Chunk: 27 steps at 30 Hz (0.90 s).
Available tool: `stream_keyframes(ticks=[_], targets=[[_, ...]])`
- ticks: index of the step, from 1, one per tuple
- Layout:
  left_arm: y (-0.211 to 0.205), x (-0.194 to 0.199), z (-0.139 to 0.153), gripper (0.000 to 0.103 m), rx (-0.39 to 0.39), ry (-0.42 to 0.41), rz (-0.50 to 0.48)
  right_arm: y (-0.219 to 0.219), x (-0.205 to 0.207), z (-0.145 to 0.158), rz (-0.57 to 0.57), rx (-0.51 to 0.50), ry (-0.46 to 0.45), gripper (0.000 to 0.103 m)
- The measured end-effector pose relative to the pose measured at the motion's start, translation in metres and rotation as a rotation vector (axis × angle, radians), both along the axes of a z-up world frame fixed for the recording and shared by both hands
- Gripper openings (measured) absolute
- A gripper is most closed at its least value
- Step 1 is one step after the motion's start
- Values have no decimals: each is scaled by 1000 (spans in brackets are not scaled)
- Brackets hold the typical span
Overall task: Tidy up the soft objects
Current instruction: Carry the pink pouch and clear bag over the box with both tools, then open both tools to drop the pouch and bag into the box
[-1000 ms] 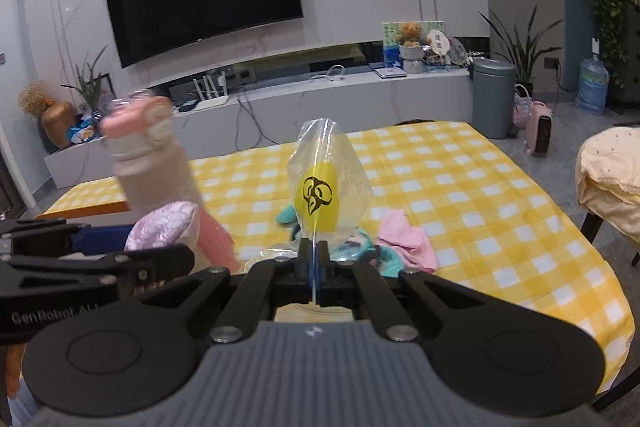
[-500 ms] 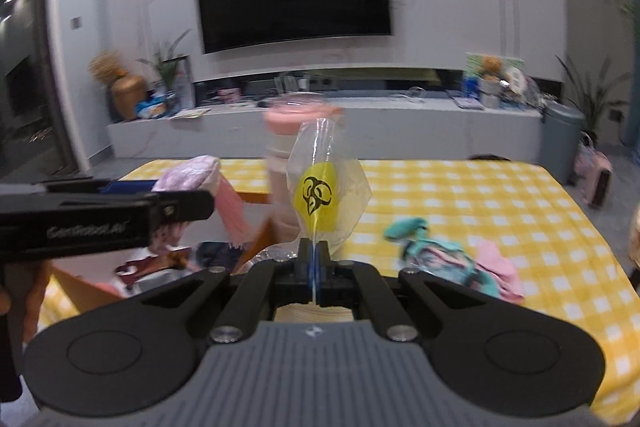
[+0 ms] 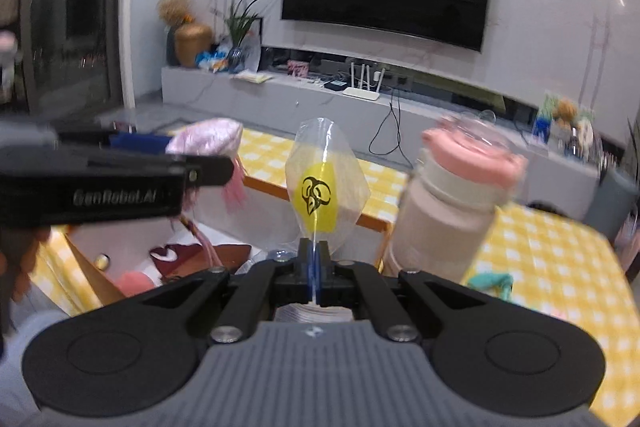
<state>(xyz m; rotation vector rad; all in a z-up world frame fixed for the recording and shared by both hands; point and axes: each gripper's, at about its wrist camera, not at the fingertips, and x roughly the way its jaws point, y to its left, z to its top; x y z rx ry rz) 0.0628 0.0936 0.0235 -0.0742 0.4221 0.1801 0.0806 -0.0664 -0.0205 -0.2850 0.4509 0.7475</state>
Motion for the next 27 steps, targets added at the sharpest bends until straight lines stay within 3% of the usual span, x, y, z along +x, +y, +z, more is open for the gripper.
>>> stream_keyframes(ticks=[5, 14, 22, 25, 27], targets=[[24, 12, -10, 58, 16, 34, 42, 44, 11, -20, 41, -183, -95, 0], [55, 46, -56, 58, -46, 206, 58, 88, 55, -67, 82, -421, -15, 0], [63, 57, -66, 59, -77, 288, 71, 104, 62, -80, 110, -507, 7, 3], [68, 58, -68, 60, -89, 308, 74, 105, 63, -80, 121, -514, 10, 17], [73, 60, -68, 64, -100, 316, 79, 104, 63, -77, 125, -506, 9, 35]])
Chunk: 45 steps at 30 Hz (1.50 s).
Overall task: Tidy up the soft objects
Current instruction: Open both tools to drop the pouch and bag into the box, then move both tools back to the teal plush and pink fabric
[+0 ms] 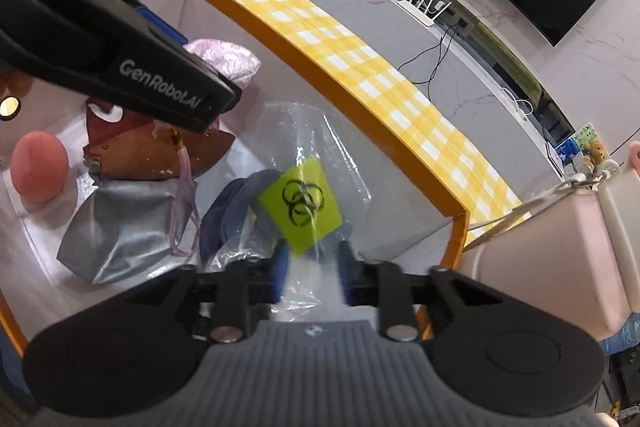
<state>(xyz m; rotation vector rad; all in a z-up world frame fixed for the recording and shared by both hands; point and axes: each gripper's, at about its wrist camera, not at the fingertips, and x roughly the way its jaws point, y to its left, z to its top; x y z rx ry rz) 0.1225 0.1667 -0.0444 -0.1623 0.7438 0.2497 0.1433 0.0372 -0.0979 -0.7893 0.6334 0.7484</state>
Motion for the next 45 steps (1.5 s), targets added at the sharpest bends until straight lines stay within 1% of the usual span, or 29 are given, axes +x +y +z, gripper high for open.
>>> stream_keyframes(ticks=[1, 5, 8, 11, 14, 20, 22, 24, 28, 31, 33, 35, 37, 40, 45], targets=[[1, -1, 0, 65, -7, -1, 2, 0, -1, 1, 3, 4, -3, 37], [1, -6, 8, 75, -32, -28, 25, -6, -9, 11, 10, 33, -15, 44], [-3, -11, 15, 76, -38, -56, 32, -12, -16, 19, 8, 62, -24, 49], [-9, -19, 25, 76, -38, -93, 20, -19, -26, 28, 10, 89, -47, 51], [-18, -25, 34, 76, -19, -114, 3, -29, -36, 37, -7, 130, -67, 52], [-41, -46, 47, 76, -32, -205, -55, -64, -49, 52, -89, 255, -69, 55], [-49, -51, 49, 76, -28, -225, -81, -76, -54, 54, -120, 297, -80, 58], [-59, -56, 50, 76, -32, -247, -100, -91, -60, 58, -155, 342, -101, 58], [-76, -62, 53, 76, -58, -283, -145, -123, -69, 65, -231, 429, -132, 59], [-94, -62, 58, 76, -56, -303, -198, -148, -72, 68, -296, 479, -147, 59], [-106, -62, 61, 76, -58, -316, -232, -164, -72, 69, -339, 503, -157, 62], [-118, -57, 62, 76, -62, -316, -265, -179, -71, 69, -376, 524, -158, 64], [-130, -52, 61, 76, -67, -306, -302, -194, -69, 68, -409, 540, -155, 64], [-149, -42, 57, 76, -52, -284, -353, -216, -67, 64, -453, 549, -150, 66], [-178, -26, 48, 76, -45, -247, -415, -245, -60, 50, -531, 557, -123, 68]])
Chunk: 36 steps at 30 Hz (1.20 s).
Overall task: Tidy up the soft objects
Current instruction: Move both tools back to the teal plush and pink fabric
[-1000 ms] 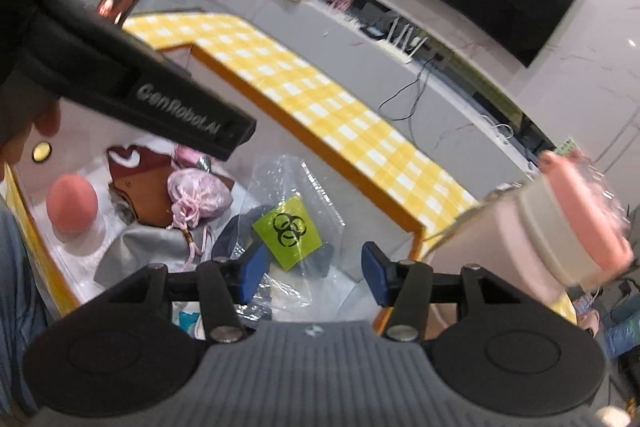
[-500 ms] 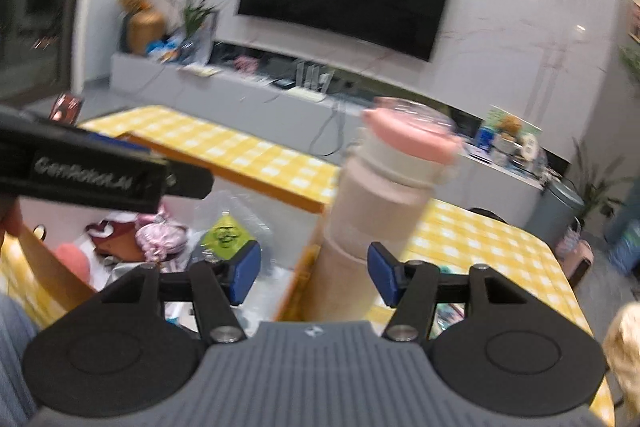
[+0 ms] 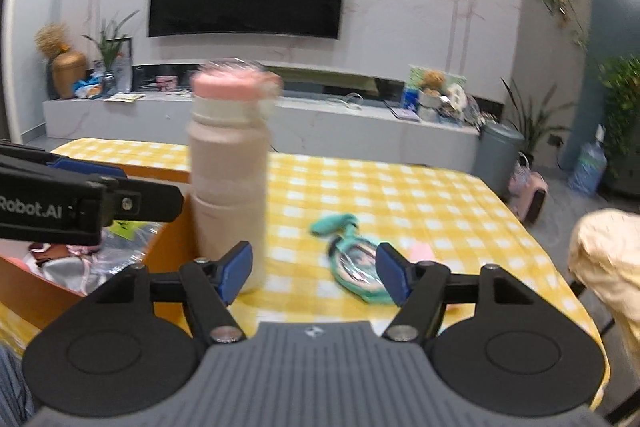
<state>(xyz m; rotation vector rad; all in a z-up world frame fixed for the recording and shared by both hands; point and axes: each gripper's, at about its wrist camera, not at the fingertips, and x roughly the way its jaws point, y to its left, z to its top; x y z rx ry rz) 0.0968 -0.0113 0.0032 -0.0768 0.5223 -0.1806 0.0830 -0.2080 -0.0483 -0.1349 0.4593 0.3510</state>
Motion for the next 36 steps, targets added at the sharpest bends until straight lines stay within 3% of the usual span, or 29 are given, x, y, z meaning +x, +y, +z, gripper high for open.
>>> stream_keyframes(ticks=[9, 12, 19, 29, 31, 33, 36], targets=[[-42, 23, -25, 76, 49, 88, -93, -44, 32, -32, -118, 35, 104, 68], [-52, 36, -33, 76, 55, 121, -111, -55, 45, -43, -137, 27, 130, 74], [-75, 73, -52, 76, 97, 195, -153, -80, 89, -74, -175, 26, 202, 74], [-116, 129, -93, 76, 280, 196, -247, -109, 144, -100, -211, 11, 252, 71], [-127, 139, -103, 75, 303, 197, -271, -110, 149, -102, -201, 6, 254, 69], [-136, 144, -111, 74, 339, 188, -284, -112, 153, -104, -195, 0, 252, 54], [-142, 154, -120, 74, 356, 186, -279, -116, 163, -108, -202, -5, 263, 53]])
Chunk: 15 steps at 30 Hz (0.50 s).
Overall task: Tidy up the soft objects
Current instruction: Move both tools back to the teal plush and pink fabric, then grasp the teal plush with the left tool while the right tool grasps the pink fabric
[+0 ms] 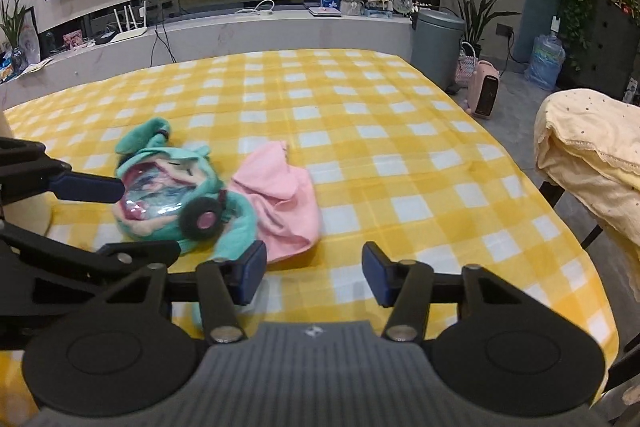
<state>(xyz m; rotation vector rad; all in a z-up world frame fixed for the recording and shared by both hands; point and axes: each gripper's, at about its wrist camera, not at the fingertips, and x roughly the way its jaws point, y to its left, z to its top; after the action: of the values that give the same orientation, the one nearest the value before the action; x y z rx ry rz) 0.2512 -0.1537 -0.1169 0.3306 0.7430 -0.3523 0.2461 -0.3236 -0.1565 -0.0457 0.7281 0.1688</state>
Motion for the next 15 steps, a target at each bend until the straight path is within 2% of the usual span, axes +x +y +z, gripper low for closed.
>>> stream_keyframes(ticks=[3, 7, 11, 13, 14, 15], targets=[[-4, 8, -5, 72, 21, -7, 3, -7, 10, 0, -6, 38, -1, 53], [-12, 14, -9, 56, 31, -29, -10, -8, 23, 2, 8, 53, -17, 53], [-17, 12, -13, 39, 29, -57, -24, -9, 38, -6, 10, 110, 25, 52], [-20, 9, -12, 30, 34, -70, -35, -10, 44, -11, 2, 143, 55, 45], [-21, 8, -11, 23, 40, -78, -44, -10, 46, -14, -1, 160, 71, 34], [-22, 6, -9, 20, 45, -83, -51, -10, 47, -16, -1, 173, 88, 14]])
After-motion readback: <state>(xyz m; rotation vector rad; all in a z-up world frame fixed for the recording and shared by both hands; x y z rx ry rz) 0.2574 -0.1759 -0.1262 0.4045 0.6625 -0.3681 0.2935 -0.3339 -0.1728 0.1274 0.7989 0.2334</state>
